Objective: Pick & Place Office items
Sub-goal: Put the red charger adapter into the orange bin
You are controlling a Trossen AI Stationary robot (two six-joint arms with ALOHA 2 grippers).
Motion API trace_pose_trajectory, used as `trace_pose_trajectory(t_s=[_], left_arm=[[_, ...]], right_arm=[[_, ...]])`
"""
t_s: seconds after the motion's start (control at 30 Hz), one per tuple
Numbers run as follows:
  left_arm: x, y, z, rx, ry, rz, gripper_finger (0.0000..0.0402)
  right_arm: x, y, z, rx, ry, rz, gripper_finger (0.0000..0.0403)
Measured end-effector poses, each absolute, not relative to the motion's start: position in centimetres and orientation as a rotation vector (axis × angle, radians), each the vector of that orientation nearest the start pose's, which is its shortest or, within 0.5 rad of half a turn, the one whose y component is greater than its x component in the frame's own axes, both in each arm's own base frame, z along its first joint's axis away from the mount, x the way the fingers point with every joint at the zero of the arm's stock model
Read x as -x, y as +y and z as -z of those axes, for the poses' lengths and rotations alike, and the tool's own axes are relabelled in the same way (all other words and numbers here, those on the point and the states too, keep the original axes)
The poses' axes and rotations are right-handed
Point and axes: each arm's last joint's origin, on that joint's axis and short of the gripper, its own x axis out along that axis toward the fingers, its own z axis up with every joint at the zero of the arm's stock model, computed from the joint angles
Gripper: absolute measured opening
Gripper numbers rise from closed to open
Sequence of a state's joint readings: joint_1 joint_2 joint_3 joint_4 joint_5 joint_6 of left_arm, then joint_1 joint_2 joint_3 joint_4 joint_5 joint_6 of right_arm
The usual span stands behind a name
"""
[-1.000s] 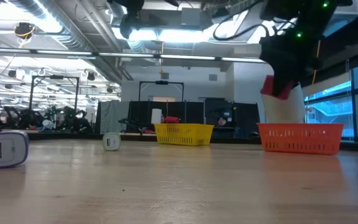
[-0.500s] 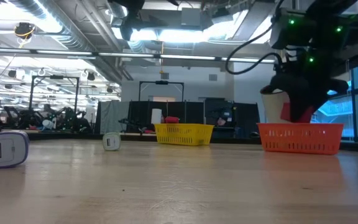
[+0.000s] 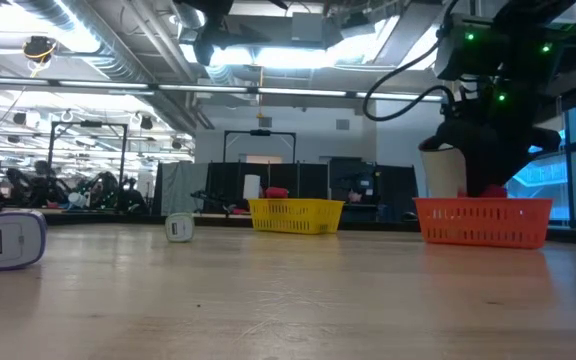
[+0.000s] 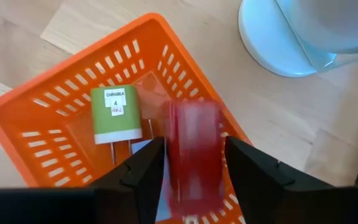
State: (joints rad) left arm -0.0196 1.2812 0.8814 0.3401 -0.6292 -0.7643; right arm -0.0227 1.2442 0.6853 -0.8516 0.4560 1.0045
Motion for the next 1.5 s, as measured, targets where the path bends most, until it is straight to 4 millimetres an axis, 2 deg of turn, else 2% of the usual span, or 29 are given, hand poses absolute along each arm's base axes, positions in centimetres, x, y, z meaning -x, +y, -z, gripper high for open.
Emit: trace_pose_trajectory(t_s=[0.33, 0.47, 0.63, 0.8, 0.9, 1.03, 1.13, 1.33, 1.5], left_arm=[[-28.5, 1.1, -31.1, 0.716, -0.176, -0.600, 0.0233], [-28.6, 1.0, -31.0, 0.641, -0.115, -0.537, 0.0233], [-28.7, 0.3, -29.8, 0.592, 0.101, -0.331, 0.0233], [-28.2, -0.6, -27.6, 0.694, 0.422, -0.123, 0.0233], [-27.3, -1.4, -26.2, 0.751, 0.629, -0.095, 0.0233], [-25.6, -2.4, -24.4, 0.860, 0.877, -0.219, 0.0233], [-24.3, -2.7, -23.4, 0.956, 1.001, -0.404, 0.0233], [-21.8, -3.6, -22.4, 1.084, 1.109, -0.799, 0.0233], [-20.0, -4.8, -22.0, 1.125, 1.158, -1.022, 0.0236]], right_arm=[[-19.0, -1.6, -18.2, -0.557, 1.033, 1.020, 0.0221], [-19.0, -1.5, -18.1, -0.599, 1.060, 0.991, 0.0244], [-19.0, -1.3, -18.0, -0.656, 1.104, 0.941, 0.0253], [-19.1, -1.2, -18.0, -0.681, 1.120, 0.922, 0.0246], [-19.1, -1.2, -18.0, -0.682, 1.119, 0.922, 0.0243], [-19.1, -1.2, -18.0, -0.682, 1.119, 0.923, 0.0242], [-19.1, -1.2, -18.0, -0.682, 1.118, 0.923, 0.0242], [-19.1, -1.2, -18.0, -0.660, 1.129, 0.906, 0.0242], [-19.1, -1.2, -18.0, -0.636, 1.140, 0.889, 0.0242]])
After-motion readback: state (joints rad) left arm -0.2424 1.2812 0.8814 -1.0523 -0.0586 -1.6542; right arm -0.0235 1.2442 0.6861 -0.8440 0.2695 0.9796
